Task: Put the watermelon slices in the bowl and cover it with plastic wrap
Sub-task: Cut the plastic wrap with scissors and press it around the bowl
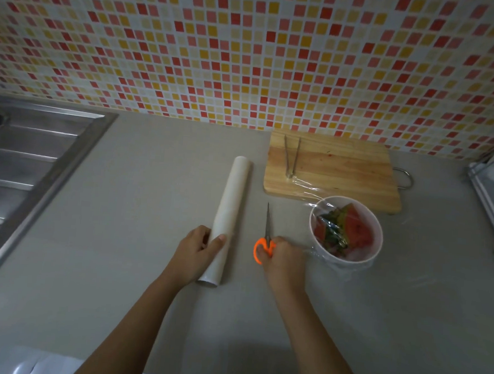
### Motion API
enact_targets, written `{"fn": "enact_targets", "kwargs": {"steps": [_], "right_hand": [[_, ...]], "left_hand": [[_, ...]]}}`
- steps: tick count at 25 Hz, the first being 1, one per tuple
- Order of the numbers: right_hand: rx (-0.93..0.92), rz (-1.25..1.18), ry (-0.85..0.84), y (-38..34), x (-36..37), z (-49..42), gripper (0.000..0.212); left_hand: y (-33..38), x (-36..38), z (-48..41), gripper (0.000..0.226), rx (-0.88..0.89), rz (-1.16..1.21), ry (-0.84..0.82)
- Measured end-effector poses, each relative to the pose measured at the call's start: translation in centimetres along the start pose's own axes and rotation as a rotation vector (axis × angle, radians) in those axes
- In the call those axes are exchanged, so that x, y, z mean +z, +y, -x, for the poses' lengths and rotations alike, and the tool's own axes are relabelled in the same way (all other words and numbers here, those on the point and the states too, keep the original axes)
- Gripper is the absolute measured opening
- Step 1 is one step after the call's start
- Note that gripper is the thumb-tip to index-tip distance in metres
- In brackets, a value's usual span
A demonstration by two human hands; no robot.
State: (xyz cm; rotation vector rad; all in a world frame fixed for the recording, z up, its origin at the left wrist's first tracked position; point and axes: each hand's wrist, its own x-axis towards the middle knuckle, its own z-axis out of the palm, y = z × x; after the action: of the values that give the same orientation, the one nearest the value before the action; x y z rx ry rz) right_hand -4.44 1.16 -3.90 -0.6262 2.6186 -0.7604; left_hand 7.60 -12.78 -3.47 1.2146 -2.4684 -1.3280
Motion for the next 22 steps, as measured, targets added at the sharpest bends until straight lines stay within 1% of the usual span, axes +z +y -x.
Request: {"fn": "enact_targets", "kwargs": {"steps": [3,7,10,12,15,17,18,19,20,22], "right_hand": [[-0.031,0.109,-0.009,-0.8,0.7,0.1,0.030],[-0.023,0.144,0.002,-1.5,1.9,0.7,0.026],[-0.016,0.149,0.018,-1.9,2.2,1.1,0.029],[-0.006,0.164,0.017,-1.9,2.4,1.3,0.029],[-0.006,0.184,-0.001,-1.9,2.5,2.1,0.030],[0.003,0.147,0.022,-2.2,2.0,2.8,0.032],[0.004,0.085,0.051,-2.4,1.4,3.0,0.033],[-0.012,-0.008,0.108,-2.5,0.4,3.0,0.034],[-0.038,-0.131,0.193,-2.3,-1.0,2.9,0.034],[-0.111,-0.378,0.464,-0.8,-5.0,2.1,0.027]], "left_hand": [[-0.7,0.0,0.0,0.036,0.042,-0.085,0.006],[-1.2,0.9,0.9,0.039,0.072,-0.108,0.009],[-1.3,1.1,1.4,0.045,0.106,-0.141,-0.007],[-1.3,1.1,1.3,0.041,0.118,-0.168,-0.029],[-1.5,0.9,1.2,0.034,0.118,-0.147,-0.060],[-1.5,0.8,1.3,0.034,0.102,-0.128,-0.084],[-1.4,0.7,1.3,0.037,0.082,-0.120,-0.089],[-1.2,0.4,1.3,0.044,0.060,-0.110,-0.056],[-0.9,0.1,1.4,0.050,0.056,-0.098,0.023],[0.6,0.1,1.6,0.050,0.155,-0.013,0.255]]}}
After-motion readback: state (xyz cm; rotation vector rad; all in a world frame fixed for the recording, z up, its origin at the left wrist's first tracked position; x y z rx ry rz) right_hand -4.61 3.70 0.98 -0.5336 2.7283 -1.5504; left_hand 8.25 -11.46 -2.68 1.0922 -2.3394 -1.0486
